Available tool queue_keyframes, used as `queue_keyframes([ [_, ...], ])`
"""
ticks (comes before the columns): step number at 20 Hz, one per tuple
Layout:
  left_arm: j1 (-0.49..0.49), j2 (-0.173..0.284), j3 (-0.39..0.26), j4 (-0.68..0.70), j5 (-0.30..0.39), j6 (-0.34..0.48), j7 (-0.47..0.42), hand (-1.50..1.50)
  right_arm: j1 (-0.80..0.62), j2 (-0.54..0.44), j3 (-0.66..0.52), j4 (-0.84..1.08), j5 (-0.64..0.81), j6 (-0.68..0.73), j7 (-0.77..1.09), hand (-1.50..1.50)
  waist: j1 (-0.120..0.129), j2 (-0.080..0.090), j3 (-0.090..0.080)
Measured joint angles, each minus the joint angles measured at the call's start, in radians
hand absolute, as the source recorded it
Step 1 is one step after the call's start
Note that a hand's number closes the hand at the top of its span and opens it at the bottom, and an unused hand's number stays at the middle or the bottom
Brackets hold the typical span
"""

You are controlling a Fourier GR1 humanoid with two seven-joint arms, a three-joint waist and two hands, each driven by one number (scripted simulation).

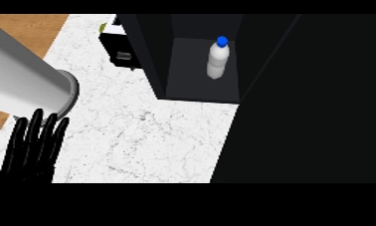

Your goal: Pick up the bottled water, place it into the cabinet and close the cabinet

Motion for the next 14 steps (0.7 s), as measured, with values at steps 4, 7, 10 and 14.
queue_keyframes([
  [4,0.004,0.005,0.007,-0.004,0.005,-0.011,-0.001,-1.50,-0.019,-0.006,-0.002,0.001,-0.007,0.011,0.004,1.50,0.008,0.004,0.000],
  [7,0.010,0.011,0.012,-0.008,0.009,-0.024,-0.005,-1.50,-0.025,-0.006,-0.006,0.002,-0.014,0.016,0.005,1.50,0.019,0.008,-0.001],
  [10,0.015,0.017,0.016,-0.008,0.012,-0.036,-0.007,-1.50,-0.022,-0.002,-0.010,0.005,-0.028,0.012,0.003,1.50,0.027,0.013,-0.001],
  [14,0.019,0.024,0.025,-0.004,0.017,-0.053,-0.011,-1.50,-0.019,0.002,-0.016,0.015,-0.067,0.007,-0.001,1.50,0.041,0.022,-0.001],
])
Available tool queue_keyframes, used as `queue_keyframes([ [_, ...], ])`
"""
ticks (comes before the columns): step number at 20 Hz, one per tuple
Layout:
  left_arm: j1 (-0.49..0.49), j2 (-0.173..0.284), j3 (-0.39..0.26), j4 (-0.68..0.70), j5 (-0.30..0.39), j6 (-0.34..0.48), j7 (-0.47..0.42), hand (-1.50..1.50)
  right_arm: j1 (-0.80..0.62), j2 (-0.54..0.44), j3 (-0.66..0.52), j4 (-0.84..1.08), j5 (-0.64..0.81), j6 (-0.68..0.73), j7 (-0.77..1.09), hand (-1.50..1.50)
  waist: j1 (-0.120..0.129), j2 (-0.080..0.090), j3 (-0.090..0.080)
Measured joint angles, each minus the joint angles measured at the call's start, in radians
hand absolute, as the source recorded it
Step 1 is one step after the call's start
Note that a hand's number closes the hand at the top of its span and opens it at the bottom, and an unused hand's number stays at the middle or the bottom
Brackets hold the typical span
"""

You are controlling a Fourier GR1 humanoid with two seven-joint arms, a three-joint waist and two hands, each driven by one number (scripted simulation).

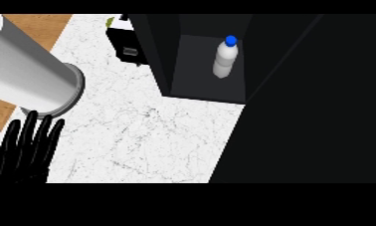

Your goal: Pick up the bottled water, place it into the cabinet and close the cabinet

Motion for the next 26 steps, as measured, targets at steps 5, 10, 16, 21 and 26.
queue_keyframes([
  [5,-0.009,0.013,0.012,-0.007,0.009,-0.024,0.001,-1.50,0.005,0.013,-0.008,0.034,-0.116,0.026,0.020,1.50,0.032,0.016,0.000],
  [10,-0.018,0.030,0.018,-0.016,0.015,-0.054,0.005,-1.50,0.030,0.032,-0.010,0.084,-0.297,0.052,0.059,1.50,0.068,0.031,-0.001],
  [16,-0.007,0.037,0.033,-0.004,0.029,-0.072,0.002,-1.50,0.063,0.037,-0.034,0.105,-0.393,0.006,0.057,1.50,0.050,0.022,-0.002],
  [21,0.009,0.036,0.049,0.002,0.033,-0.070,-0.007,-1.50,0.085,0.057,-0.095,0.114,-0.403,-0.065,0.014,1.50,0.023,0.014,-0.003],
  [26,0.015,0.038,0.057,0.002,0.039,-0.077,-0.009,-1.50,0.064,0.075,-0.183,0.141,-0.434,-0.126,-0.028,1.50,0.015,0.012,-0.004],
])
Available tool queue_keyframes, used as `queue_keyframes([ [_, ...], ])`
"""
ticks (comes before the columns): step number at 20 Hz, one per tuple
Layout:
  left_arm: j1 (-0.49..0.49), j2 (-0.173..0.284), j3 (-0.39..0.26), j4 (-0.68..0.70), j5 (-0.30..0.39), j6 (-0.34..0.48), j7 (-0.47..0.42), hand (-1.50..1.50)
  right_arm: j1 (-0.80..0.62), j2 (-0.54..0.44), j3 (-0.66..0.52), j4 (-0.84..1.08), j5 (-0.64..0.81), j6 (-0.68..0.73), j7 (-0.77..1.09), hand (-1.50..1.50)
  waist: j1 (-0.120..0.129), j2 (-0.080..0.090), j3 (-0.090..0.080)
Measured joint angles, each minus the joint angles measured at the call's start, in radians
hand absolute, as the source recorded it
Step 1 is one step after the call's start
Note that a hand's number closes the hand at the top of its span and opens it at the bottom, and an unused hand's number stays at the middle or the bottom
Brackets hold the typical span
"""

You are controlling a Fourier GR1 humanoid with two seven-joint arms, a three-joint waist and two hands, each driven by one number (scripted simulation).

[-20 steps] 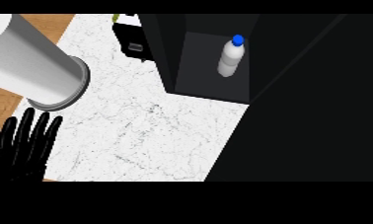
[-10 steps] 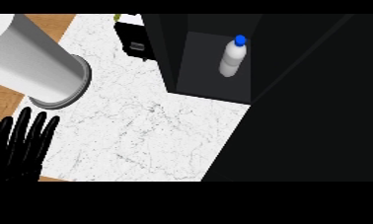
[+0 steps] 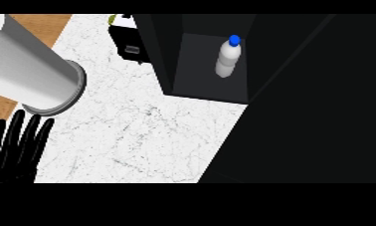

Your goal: Pick up the bottled water, place it into the cabinet and close the cabinet

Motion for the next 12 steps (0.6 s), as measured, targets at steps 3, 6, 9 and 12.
queue_keyframes([
  [3,0.002,-0.003,-0.004,0.004,0.002,-0.008,-0.001,-1.50,-0.044,0.016,-0.088,0.057,-0.027,-0.056,-0.023,1.50,0.004,0.003,0.002],
  [6,-0.005,0.002,-0.004,0.001,0.004,-0.016,0.004,-1.50,-0.132,0.053,-0.141,0.160,-0.013,-0.173,-0.025,1.50,0.013,0.008,0.006],
  [9,-0.009,0.000,-0.009,0.005,0.003,-0.025,0.004,-1.50,-0.258,0.078,-0.177,0.284,-0.008,-0.297,-0.026,1.50,0.023,0.008,0.009],
  [12,-0.010,0.004,-0.008,0.001,0.008,-0.031,0.012,-1.50,-0.405,0.091,-0.213,0.419,-0.013,-0.406,-0.036,1.50,0.034,0.006,0.012],
])
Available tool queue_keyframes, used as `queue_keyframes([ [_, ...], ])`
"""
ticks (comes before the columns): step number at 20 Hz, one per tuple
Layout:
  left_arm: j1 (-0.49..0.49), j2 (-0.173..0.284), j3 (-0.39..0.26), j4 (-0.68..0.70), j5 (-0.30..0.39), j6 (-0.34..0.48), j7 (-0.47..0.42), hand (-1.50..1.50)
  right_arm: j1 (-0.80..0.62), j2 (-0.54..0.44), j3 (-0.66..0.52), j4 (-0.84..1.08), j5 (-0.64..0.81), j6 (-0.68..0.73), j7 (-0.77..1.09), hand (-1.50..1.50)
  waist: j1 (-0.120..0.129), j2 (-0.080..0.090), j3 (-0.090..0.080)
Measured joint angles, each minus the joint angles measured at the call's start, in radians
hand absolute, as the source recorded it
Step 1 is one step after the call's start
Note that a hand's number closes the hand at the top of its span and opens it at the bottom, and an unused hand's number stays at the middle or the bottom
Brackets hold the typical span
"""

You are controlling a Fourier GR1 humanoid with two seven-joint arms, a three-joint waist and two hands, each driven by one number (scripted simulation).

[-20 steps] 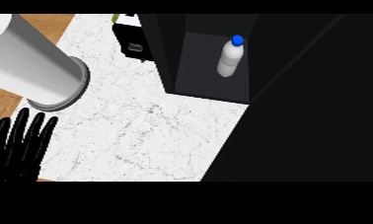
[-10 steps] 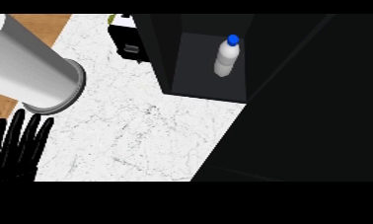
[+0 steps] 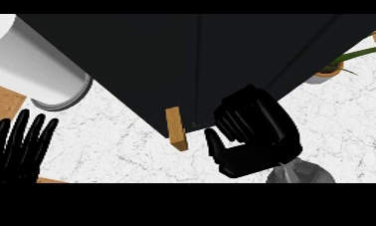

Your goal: Pick up the bottled water, place it into the cabinet and close the cabinet

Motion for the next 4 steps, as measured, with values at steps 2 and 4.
queue_keyframes([
  [2,0.002,0.002,0.003,0.002,0.002,-0.004,0.003,-1.50,-0.108,0.003,-0.028,0.102,-0.013,-0.061,-0.005,1.50,0.000,-0.002,0.002],
  [4,0.000,0.004,0.011,0.010,0.007,-0.012,0.003,-1.50,-0.216,0.005,-0.056,0.207,-0.031,-0.108,-0.016,1.50,-0.002,-0.003,0.004],
])
